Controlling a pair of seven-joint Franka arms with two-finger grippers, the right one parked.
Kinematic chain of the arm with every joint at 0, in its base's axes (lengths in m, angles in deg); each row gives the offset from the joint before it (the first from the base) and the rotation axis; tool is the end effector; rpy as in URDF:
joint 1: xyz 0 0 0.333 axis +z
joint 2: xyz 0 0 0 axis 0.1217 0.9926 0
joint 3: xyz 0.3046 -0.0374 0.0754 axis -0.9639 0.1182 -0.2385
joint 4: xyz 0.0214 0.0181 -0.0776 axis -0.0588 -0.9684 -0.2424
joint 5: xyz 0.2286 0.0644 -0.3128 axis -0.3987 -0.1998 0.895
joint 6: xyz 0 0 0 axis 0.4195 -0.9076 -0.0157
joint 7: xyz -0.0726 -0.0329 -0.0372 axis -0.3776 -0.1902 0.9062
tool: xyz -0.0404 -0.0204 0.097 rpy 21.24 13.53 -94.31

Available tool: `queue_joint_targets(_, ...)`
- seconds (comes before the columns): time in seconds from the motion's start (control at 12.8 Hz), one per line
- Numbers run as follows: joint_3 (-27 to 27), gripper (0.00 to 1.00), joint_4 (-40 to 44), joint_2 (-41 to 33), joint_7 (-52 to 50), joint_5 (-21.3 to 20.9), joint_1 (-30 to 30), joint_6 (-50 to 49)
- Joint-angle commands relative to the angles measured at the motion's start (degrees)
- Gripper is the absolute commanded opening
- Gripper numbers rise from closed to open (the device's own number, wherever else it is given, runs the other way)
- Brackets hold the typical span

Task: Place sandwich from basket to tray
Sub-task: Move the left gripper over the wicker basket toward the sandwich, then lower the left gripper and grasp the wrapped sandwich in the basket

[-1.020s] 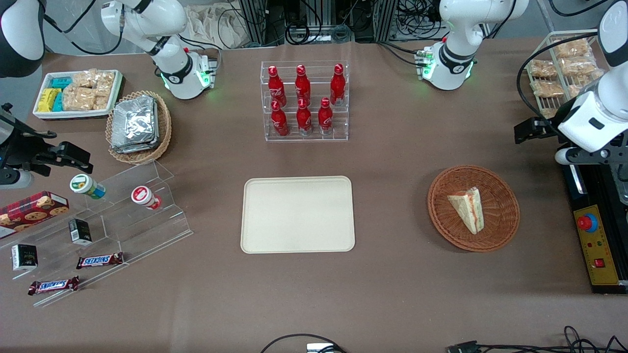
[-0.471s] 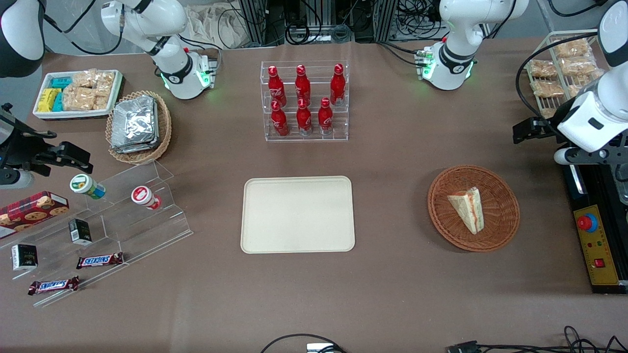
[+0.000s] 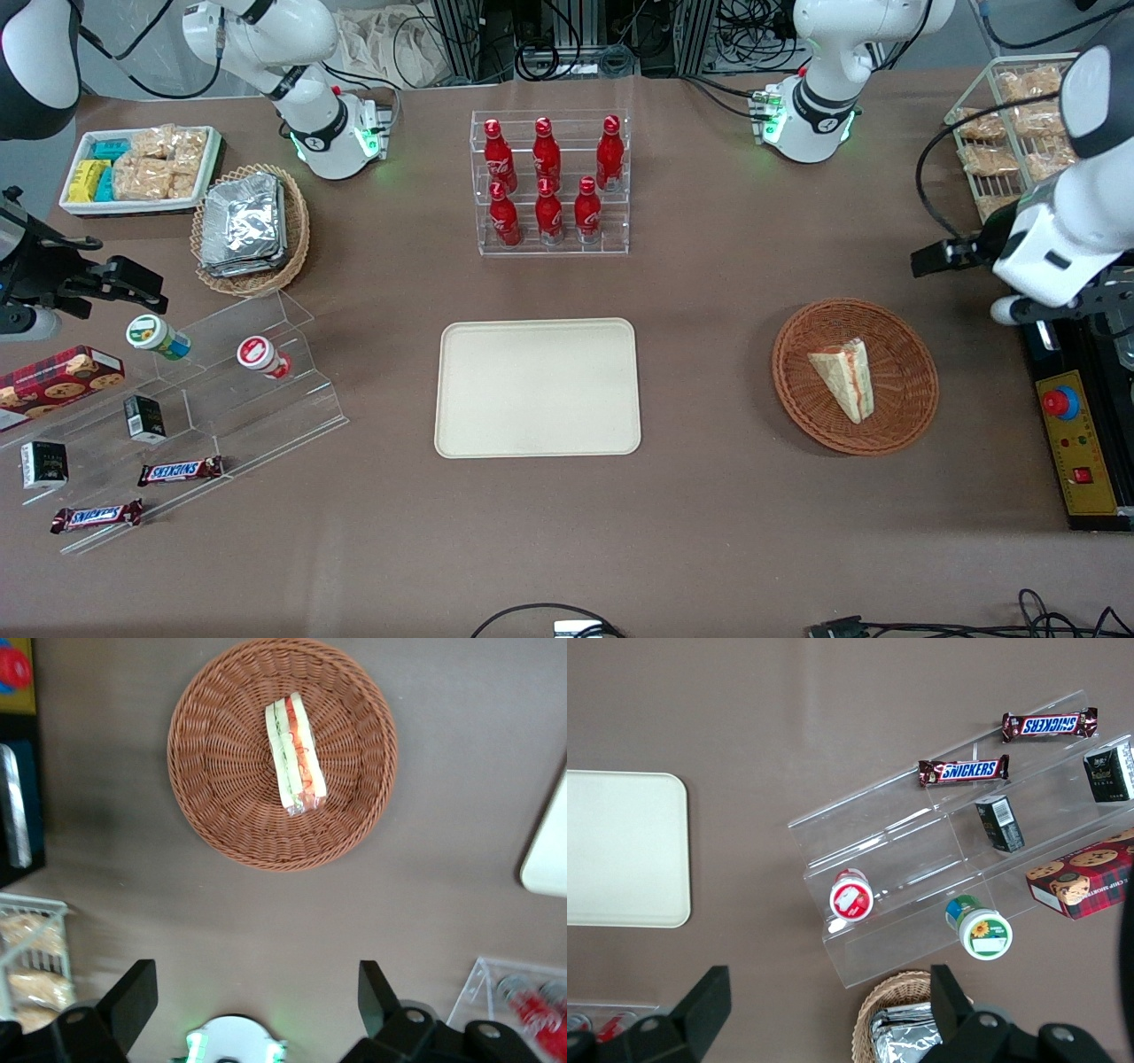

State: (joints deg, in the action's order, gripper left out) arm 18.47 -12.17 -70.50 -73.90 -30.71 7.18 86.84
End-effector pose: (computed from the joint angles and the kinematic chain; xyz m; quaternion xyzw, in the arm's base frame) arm 0.5640 -0.0366 0.5329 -0.9875 -0.0996 0.1212 0.0153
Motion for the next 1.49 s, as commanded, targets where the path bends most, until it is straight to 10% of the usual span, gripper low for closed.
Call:
queue_joint_targets(0.0, -0.2, 1.00, -0.2, 4.5, -7.2, 1.4, -0.6, 3.0)
queue_joint_targets(1.41, -0.4, 1.00, -18.7, 21.3, -10.0, 3.2, 1.6, 42.4)
